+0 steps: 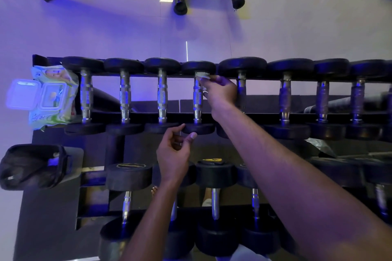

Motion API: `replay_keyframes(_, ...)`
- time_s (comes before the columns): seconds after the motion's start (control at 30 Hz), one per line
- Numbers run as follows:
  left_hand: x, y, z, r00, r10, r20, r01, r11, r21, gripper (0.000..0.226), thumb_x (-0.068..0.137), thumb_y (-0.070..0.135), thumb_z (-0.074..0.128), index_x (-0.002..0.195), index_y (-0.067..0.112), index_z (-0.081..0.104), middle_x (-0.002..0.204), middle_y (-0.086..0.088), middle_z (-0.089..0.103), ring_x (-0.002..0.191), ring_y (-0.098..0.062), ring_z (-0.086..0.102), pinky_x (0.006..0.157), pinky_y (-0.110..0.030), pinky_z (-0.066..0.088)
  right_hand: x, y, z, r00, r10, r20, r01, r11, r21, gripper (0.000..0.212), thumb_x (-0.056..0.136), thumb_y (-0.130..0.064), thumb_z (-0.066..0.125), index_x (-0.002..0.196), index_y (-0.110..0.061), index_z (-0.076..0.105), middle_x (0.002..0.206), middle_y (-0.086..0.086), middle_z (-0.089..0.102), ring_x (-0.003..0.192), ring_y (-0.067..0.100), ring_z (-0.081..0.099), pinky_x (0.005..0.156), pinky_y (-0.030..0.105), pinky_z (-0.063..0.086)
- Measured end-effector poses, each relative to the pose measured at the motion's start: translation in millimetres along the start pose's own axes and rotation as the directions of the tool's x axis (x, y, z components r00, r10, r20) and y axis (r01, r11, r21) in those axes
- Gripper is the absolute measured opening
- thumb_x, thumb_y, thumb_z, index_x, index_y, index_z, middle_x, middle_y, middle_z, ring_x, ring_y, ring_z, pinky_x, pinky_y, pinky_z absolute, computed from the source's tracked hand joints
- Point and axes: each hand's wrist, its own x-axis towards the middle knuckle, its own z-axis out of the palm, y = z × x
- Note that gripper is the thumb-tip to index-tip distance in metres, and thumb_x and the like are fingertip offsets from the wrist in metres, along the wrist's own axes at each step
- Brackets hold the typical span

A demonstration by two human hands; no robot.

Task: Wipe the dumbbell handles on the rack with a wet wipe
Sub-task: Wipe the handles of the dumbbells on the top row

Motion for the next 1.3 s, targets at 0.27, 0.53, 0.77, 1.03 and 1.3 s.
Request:
replay_keyframes(0.27, 0, 1, 0, 1.000, -0.007, 0.013, 0.007, 1.000, -0.007, 0.032, 0.091, 0.028, 0.090, 0.121, 0.027, 0.077, 0.080, 0.009, 0.065, 0.071, -0.005, 0.057, 0.070, -0.023, 0.052, 10, -10, -9, 0.976, 0.145, 0.163, -0.159, 0.984, 0.081, 0.017, 0.093, 0.000, 0.073, 0.109, -0.004, 0.076, 0.106, 0.017, 0.078, 0.096, 0.029, 0.077, 0.075, 0.030, 0.066)
replay_keyframes(0.53, 0, 2, -1, 1.000, 0.016, 0.010, -0.016, 1.000, -0.003, 0.032, 0.092, 0.024, 0.090, 0.121, 0.022, 0.078, 0.077, 0.010, 0.062, 0.068, -0.001, 0.053, 0.068, -0.017, 0.049, 14, -9, -23, 0.890, 0.099, 0.445, -0.128, 0.991, 0.035, 0.018, 0.101, -0.021, 0.070, 0.117, -0.014, 0.067, 0.125, 0.016, 0.075, 0.109, 0.027, 0.076, 0.100, 0.049, 0.057)
replay_keyframes(0.77, 4, -1, -2, 1.000, 0.018, 0.016, -0.018, 1.000, 0.005, 0.030, 0.091, 0.025, 0.090, 0.119, 0.023, 0.078, 0.077, 0.010, 0.062, 0.069, -0.002, 0.054, 0.068, -0.016, 0.048, 16, -22, -28, 0.911, 0.209, 0.355, -0.131, 0.964, -0.232, 0.012, 0.091, -0.013, 0.081, 0.102, -0.015, 0.077, 0.106, 0.000, 0.079, 0.107, 0.015, 0.072, 0.092, 0.039, 0.060)
replay_keyframes(1.03, 5, -2, -1, 1.000, 0.005, 0.019, -0.005, 1.000, -0.004, 0.027, 0.092, 0.021, 0.090, 0.115, 0.024, 0.077, 0.083, 0.002, 0.070, 0.072, -0.004, 0.058, 0.071, -0.022, 0.051, 4, -18, -37, 0.937, 0.219, 0.273, -0.034, 0.833, -0.552, 0.014, 0.088, -0.015, 0.085, 0.089, -0.017, 0.071, 0.095, 0.002, 0.077, 0.093, 0.015, 0.074, 0.096, 0.037, 0.062)
replay_keyframes(1.3, 3, -3, 0, 1.000, 0.012, 0.004, -0.012, 1.000, 0.007, 0.027, 0.092, 0.019, 0.089, 0.115, 0.025, 0.076, 0.078, 0.015, 0.067, 0.071, -0.002, 0.058, 0.070, -0.018, 0.050, -19, -3, -56, 0.900, 0.181, 0.396, 0.201, 0.633, -0.747, 0.010, 0.085, -0.016, 0.088, 0.091, -0.015, 0.080, 0.095, 0.000, 0.077, 0.095, 0.014, 0.069, 0.076, 0.028, 0.056)
